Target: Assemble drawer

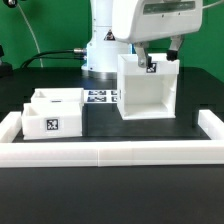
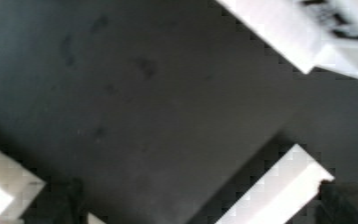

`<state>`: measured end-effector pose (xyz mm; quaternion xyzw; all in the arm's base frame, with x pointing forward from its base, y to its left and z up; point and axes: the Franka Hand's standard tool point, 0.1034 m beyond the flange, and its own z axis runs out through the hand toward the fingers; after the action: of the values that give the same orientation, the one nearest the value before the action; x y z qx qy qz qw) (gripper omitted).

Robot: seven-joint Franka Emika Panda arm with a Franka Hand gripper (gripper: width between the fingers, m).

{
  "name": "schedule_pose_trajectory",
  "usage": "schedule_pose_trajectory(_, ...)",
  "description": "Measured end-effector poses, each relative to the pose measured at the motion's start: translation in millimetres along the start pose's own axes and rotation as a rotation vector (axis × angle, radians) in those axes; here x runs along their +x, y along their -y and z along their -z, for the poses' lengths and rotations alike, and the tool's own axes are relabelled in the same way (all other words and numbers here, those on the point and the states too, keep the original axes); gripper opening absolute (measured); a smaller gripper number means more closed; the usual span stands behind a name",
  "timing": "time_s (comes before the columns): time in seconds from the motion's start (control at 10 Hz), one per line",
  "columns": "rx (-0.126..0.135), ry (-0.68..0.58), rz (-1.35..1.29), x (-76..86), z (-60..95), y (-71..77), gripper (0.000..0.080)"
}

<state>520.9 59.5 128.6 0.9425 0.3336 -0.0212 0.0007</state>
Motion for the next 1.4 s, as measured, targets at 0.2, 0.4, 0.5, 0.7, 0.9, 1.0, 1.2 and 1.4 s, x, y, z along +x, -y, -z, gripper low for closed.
schedule_pose_trajectory(0.2, 0.003, 0.021, -0.094, -6.4, 9.0, 11.7, 0.0650)
schedule_pose_trajectory(0.4, 0.003, 0.024, -0.101, -6.4, 11.2, 12.7, 0.0650)
schedule_pose_trajectory(0.5, 0.004, 0.026, -0.101, -6.6, 10.3, 12.7, 0.0650)
schedule_pose_trajectory(0.7, 0.005, 0.026, -0.101, -6.6, 10.0, 12.9, 0.0650)
schedule_pose_trajectory(0.9, 0.019, -0.025, -0.233, -22.4, 12.2, 10.6, 0.0650)
schedule_pose_trajectory(1.0, 0.024, -0.019, -0.357, -37.6, 13.6, 18.7, 0.0650)
schedule_pose_trajectory(1.2, 0.024, -0.006, -0.519, -49.7, 13.2, 37.7, 0.0650)
schedule_pose_trajectory(1.4, 0.068, 0.013, -0.682, -53.4, 10.1, 60.9, 0.0650)
